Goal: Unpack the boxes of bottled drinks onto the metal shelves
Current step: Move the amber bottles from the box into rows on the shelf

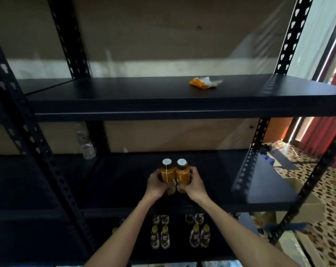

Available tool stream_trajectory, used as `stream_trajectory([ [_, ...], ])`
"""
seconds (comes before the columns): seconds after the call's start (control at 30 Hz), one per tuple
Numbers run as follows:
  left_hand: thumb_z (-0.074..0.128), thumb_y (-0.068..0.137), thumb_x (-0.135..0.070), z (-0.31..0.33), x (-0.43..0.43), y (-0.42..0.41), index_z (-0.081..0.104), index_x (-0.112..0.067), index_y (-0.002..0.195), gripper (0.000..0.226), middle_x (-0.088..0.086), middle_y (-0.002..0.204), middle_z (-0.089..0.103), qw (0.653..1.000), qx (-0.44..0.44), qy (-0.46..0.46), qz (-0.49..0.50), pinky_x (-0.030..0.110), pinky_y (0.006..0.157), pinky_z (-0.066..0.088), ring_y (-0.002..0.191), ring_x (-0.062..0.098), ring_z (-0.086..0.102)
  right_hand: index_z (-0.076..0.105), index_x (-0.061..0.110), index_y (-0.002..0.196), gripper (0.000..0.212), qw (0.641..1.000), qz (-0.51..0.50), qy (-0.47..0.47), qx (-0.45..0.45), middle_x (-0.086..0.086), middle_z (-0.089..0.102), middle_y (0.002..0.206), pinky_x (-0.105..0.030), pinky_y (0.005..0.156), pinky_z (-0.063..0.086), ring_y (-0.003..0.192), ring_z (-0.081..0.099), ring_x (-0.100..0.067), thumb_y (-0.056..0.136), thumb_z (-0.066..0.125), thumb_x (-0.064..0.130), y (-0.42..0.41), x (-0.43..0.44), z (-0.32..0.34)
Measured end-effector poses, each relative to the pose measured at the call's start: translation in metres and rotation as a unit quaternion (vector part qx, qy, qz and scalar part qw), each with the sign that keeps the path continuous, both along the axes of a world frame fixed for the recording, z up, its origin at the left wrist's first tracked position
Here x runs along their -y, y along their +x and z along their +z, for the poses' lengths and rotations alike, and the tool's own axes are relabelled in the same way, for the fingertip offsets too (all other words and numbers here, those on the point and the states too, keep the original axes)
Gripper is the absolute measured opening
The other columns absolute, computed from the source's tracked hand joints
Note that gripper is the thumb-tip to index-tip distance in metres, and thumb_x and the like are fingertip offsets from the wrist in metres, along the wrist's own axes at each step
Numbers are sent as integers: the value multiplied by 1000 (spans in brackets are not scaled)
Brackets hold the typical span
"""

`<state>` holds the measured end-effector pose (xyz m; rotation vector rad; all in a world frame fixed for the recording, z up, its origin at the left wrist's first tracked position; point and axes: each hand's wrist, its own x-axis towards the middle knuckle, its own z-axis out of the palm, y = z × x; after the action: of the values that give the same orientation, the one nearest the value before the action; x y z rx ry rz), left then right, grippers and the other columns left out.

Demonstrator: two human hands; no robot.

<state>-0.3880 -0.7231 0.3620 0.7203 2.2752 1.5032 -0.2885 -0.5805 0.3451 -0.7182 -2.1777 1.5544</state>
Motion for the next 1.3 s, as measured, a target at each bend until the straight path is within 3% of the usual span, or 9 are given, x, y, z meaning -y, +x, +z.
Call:
stream_trajectory([
  [0.1, 86, 73, -13, -4, -6, 1, 62, -28, 102, 41, -14, 93, 69, 1000, 2, -6, 3, 3, 62, 43, 88, -1, 63, 47, 28, 124, 66, 1000, -3, -10, 2, 10, 65, 114, -18, 82, 47, 109, 62, -9, 74, 82, 1, -6, -8, -15],
  [0.33, 86, 73, -15, -15, -10, -5, 58, -27, 113, 50, -14, 101, 67, 1000, -4, 0, -3, 1, 67, 42, 99, 8, 64, 43, 31, 132, 76, 999, 7, -42, -11, 9, 65, 122, -28, 98, 51, 116, 62, -8, 75, 85, 3, -10, -15, -32],
  [0.53, 84, 76, -31, 3, -5, -13, 46, -31, 141, 75, -13, 129, 55, 998, -40, 42, -25, 22, 97, 44, 116, 2, 54, 39, 33, 142, 87, 999, 39, 22, 13, 11, 52, 134, -27, 100, 40, 125, 49, -9, 72, 90, 34, 5, -25, 3],
  [0.67, 75, 87, -28, 49, -6, -25, 62, -24, 131, 46, -7, 123, 58, 990, -125, -10, -65, 25, 97, 48, 112, 7, 58, 58, 36, 126, 57, 992, -11, 120, -25, 5, 51, 121, -18, 76, 44, 103, 57, -9, 76, 83, 51, 3, -29, 50],
  [0.77, 77, 85, -20, 70, -13, -31, 72, -19, 117, 32, -4, 114, 68, 968, -191, -110, -120, 28, 95, 52, 105, 10, 64, 65, 36, 106, 36, 981, 23, 187, 37, 3, 56, 111, -24, 77, 48, 101, 57, -13, 79, 78, 56, -12, -27, 69],
  [0.93, 78, 84, -19, 77, -17, -33, 65, -17, 126, 44, -3, 121, 67, 962, -183, -161, -120, 22, 89, 48, 113, 11, 60, 73, 31, 100, 15, 973, 75, 199, 93, 6, 66, 114, -24, 84, 47, 111, 59, -13, 87, 78, 27, -22, -34, 85],
  [1.03, 77, 85, -16, 78, -17, -33, 69, -16, 120, 36, -1, 119, 67, 959, -190, -171, -122, 28, 94, 49, 114, 14, 59, 73, 32, 117, 38, 964, 166, 161, 130, 10, 65, 127, -27, 101, 48, 121, 57, -9, 88, 75, 8, -22, -44, 98],
  [1.2, 78, 84, -18, 79, -16, -32, 69, -16, 120, 38, 1, 120, 66, 959, -189, -175, -121, 31, 96, 50, 114, 15, 59, 69, 23, 125, 47, 958, 139, 207, 141, 2, 61, 136, -35, 105, 48, 127, 55, -16, 82, 83, 35, -26, -41, 98],
  [1.3, 77, 85, -16, 81, -15, -32, 69, -17, 120, 36, -1, 120, 65, 959, -184, -175, -129, 34, 98, 51, 114, 14, 59, 74, 23, 118, 32, 953, 139, 229, 145, -2, 63, 134, -30, 101, 48, 124, 57, -17, 87, 79, 26, -27, -39, 104],
])
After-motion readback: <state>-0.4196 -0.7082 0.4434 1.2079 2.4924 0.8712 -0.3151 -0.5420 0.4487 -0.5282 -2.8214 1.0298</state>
